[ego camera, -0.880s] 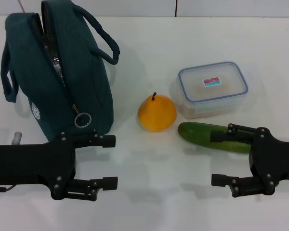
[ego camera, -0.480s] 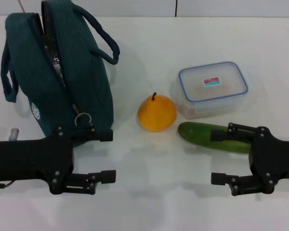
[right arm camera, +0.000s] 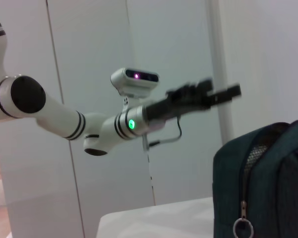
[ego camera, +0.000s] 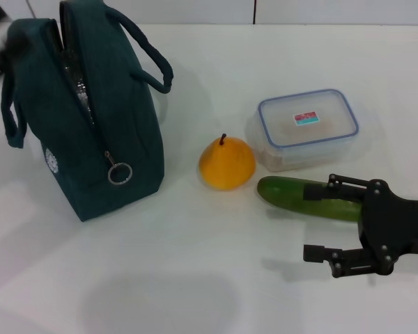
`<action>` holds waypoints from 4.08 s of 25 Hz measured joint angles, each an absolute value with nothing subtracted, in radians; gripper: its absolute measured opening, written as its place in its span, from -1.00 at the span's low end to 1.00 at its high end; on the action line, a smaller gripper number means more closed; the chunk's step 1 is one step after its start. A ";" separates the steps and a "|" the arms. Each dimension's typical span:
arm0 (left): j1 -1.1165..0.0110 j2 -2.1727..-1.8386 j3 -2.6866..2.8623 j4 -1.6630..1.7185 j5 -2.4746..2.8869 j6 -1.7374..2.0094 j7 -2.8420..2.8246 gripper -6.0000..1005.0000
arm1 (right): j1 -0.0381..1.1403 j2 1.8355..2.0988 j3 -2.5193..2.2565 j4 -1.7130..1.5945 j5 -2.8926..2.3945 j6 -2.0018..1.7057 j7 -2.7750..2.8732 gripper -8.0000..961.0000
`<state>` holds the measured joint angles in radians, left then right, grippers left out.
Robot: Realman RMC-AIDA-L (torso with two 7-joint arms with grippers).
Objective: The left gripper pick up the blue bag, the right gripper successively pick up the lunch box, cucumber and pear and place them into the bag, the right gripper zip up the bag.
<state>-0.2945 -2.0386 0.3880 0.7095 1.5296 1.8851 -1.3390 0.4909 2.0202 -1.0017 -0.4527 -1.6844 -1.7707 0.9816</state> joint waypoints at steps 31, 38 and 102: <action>-0.514 -1.816 0.619 1.279 2.227 1.717 -2.786 0.63 | 0.487 2.023 -1.000 -0.414 -1.683 -1.759 0.950 0.79; -0.516 -1.853 0.654 1.284 2.304 1.758 -2.798 0.62 | 0.493 2.017 -1.000 -0.414 -1.683 -1.759 0.951 0.79; -0.407 -2.044 0.852 1.672 2.284 1.924 -2.704 -0.89 | 0.427 2.011 -0.563 -0.351 -1.617 -1.602 1.124 0.79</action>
<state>-0.4065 -2.0443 0.8521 1.6719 2.2844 1.9237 -2.7038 0.4272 2.0107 -0.5626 -0.3510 -1.6170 -1.6021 1.1243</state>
